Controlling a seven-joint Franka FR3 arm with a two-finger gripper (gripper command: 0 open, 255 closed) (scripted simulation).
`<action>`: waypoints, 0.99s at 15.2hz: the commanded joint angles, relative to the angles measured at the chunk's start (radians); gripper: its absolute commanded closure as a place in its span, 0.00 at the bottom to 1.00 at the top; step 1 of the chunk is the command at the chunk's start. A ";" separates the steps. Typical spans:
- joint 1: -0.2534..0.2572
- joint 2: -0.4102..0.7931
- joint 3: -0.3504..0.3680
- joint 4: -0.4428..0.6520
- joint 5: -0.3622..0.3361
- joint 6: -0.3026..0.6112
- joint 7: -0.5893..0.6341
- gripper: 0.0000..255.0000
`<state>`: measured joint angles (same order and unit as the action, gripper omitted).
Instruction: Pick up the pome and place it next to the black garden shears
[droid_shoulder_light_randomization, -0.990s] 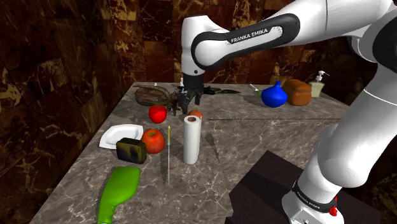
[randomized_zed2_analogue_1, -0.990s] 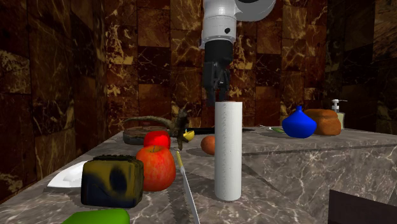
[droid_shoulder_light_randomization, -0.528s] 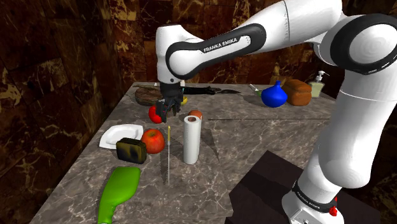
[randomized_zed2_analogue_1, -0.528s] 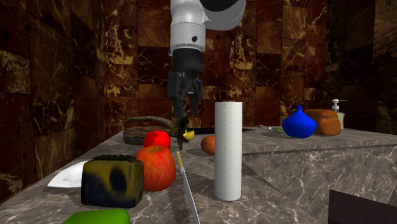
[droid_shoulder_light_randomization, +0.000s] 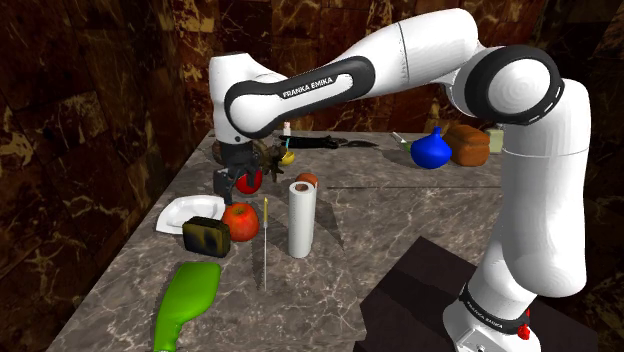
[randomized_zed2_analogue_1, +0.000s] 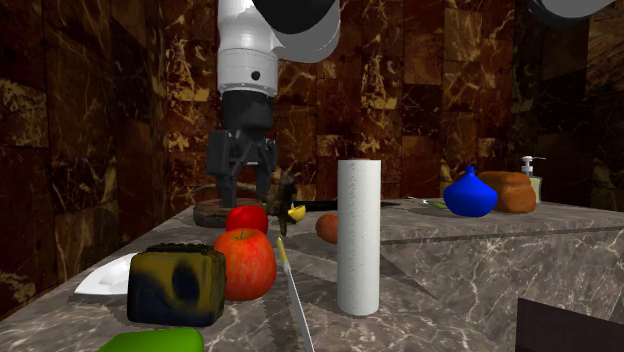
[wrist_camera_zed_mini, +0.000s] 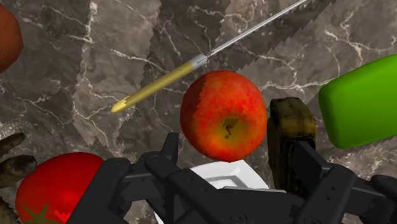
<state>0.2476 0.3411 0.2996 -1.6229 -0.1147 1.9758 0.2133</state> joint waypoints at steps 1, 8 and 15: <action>0.003 0.013 -0.001 -0.005 -0.004 0.018 0.003 0.00; 0.004 0.033 -0.004 -0.039 -0.012 0.071 0.008 0.00; 0.004 0.033 -0.004 -0.039 -0.012 0.071 0.008 1.00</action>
<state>0.2515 0.3743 0.2958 -1.6617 -0.1267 2.0466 0.2216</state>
